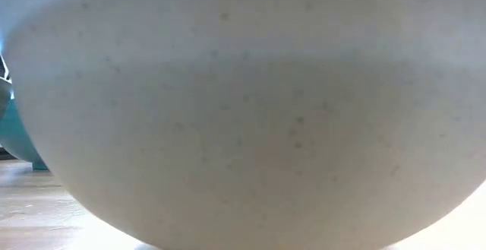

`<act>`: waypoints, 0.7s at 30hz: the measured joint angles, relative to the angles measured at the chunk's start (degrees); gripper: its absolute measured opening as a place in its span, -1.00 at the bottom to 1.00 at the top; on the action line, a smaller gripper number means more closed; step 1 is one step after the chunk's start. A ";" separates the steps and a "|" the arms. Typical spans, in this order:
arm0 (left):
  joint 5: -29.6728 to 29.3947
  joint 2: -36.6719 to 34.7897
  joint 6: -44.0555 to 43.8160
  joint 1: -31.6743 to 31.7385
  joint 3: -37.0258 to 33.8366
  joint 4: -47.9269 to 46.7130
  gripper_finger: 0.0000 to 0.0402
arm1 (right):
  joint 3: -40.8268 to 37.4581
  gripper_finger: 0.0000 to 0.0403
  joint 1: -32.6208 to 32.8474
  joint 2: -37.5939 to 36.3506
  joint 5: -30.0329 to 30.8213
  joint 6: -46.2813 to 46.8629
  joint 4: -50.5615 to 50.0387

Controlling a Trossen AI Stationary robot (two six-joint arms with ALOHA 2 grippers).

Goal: Nest bowls inside each other
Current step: Stack the top black bowl on the pink bowl

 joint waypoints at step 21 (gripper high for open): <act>7.96 8.80 0.39 2.45 11.06 -11.66 -1.00 | -0.26 -0.74 -0.01 0.04 0.15 0.15 -0.38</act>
